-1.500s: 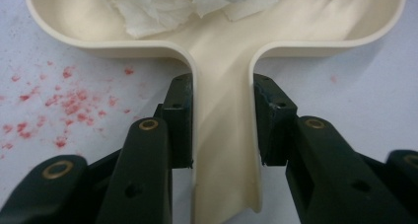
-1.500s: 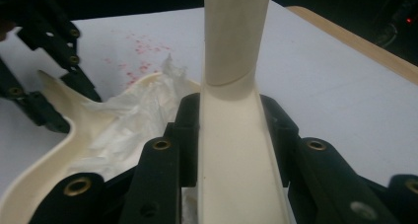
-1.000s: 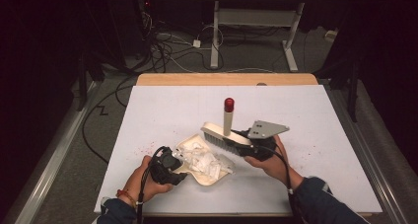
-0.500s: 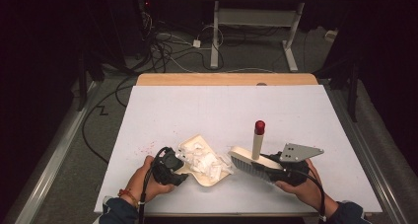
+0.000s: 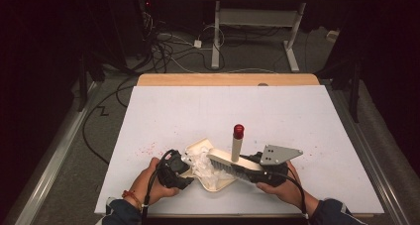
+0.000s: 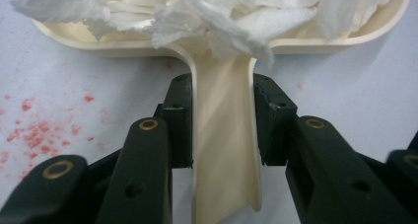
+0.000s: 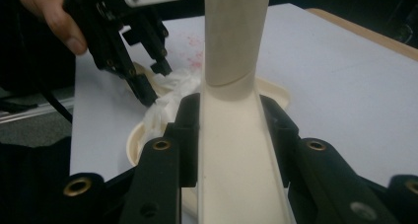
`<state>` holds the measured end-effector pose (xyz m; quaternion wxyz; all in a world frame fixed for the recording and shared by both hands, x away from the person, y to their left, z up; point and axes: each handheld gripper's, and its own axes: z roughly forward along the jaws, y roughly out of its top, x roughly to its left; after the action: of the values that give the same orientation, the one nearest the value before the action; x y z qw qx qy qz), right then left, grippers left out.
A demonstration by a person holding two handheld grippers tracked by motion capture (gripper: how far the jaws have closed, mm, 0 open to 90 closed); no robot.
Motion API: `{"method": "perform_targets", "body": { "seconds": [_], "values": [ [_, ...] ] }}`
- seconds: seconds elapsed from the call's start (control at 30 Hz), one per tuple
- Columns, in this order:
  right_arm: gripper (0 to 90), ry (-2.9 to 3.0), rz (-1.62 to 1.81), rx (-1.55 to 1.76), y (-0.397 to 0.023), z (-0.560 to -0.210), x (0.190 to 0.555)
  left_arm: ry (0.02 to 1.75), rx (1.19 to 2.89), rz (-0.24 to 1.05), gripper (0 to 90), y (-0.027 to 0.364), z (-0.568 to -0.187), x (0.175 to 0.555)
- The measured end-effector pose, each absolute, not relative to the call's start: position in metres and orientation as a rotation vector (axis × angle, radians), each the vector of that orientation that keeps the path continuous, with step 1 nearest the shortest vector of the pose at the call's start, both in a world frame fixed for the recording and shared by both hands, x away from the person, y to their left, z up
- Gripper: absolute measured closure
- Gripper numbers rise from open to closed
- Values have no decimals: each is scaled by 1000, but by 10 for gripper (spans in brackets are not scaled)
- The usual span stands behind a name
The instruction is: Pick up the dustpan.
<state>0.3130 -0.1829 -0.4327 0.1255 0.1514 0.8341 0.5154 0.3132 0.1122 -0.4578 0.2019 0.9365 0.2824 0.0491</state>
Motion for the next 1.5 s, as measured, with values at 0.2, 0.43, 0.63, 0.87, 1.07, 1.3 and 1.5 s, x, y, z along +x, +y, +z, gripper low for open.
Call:
{"method": "perform_targets", "body": {
  "seconds": [0.2,0.43,0.63,0.87,1.07,1.3,1.5],
  "values": [
    [680,2419,1506,452,-188,-422,309,784,2616,138,622,113,-459,314],
    [680,2389,1549,485,-204,-413,306,781,2609,140,622,113,-458,314],
    [680,2333,1629,507,-215,-399,303,782,2611,138,622,113,-459,314],
    [680,2279,1573,551,-221,-394,307,783,2615,137,622,112,-460,314],
    [680,2323,1453,601,-213,-420,324,779,2614,142,622,110,-459,315],
    [680,2384,1412,571,-196,-437,328,779,2609,145,622,110,-460,315],
    [680,2410,1444,538,-189,-439,324,781,2607,147,623,110,-459,314]
  ]
}}
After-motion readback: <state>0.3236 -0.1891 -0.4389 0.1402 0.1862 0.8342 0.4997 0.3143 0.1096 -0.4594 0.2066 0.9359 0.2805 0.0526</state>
